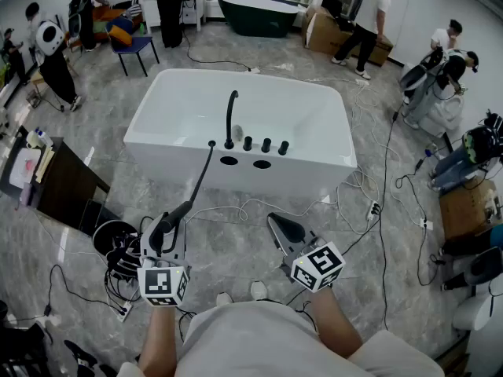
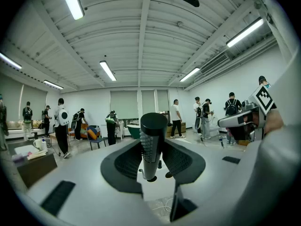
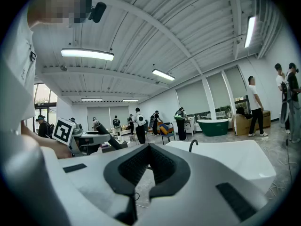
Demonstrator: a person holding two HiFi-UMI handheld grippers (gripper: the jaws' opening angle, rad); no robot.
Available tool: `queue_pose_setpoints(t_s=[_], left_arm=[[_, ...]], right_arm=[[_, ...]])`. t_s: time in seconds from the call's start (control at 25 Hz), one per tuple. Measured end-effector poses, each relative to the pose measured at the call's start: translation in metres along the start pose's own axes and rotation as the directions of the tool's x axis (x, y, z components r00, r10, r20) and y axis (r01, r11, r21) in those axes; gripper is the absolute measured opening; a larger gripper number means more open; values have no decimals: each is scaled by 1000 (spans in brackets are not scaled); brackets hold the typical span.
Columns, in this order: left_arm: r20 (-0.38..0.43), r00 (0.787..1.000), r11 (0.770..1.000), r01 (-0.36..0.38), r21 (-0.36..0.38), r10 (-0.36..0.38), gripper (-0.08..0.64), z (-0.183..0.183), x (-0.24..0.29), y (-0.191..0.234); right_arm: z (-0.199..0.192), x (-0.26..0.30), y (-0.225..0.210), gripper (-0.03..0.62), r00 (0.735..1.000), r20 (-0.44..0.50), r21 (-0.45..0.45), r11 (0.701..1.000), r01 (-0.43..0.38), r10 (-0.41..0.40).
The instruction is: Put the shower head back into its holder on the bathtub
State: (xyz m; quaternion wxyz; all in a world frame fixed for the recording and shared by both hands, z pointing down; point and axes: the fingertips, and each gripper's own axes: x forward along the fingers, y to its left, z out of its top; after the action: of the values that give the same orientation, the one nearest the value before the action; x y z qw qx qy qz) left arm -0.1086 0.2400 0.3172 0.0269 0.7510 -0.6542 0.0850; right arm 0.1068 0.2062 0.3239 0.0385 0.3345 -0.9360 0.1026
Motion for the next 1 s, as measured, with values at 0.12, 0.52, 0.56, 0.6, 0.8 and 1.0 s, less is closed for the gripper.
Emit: queue_pose_setpoints(t_s=[0.12, 0.52, 0.56, 0.6, 0.8, 1.0], left_arm=[[2, 1000, 1000, 4, 1, -4, 140, -1, 4, 0], [23, 998, 998, 56, 11, -56, 140, 5, 12, 4], [27, 998, 998, 63, 12, -63, 140, 7, 13, 5], [31, 997, 998, 69, 10, -70, 140, 10, 15, 7], [66, 992, 995, 103, 3, -103, 140, 24, 28, 17], [85, 986, 990, 141, 4, -141, 140, 31, 38, 26]], right_arm=[[-2, 2, 0, 15, 1000, -11, -6, 1000, 4, -4], [0, 8, 3, 15, 1000, -8, 5, 1000, 27, -27], [2, 9, 3, 15, 999, -4, 18, 999, 32, -32], [4, 11, 3, 15, 999, 0, 26, 999, 37, -37], [22, 30, 12, 16, 998, 32, 27, 998, 51, -52], [36, 44, 15, 16, 993, 66, 35, 995, 91, -94]])
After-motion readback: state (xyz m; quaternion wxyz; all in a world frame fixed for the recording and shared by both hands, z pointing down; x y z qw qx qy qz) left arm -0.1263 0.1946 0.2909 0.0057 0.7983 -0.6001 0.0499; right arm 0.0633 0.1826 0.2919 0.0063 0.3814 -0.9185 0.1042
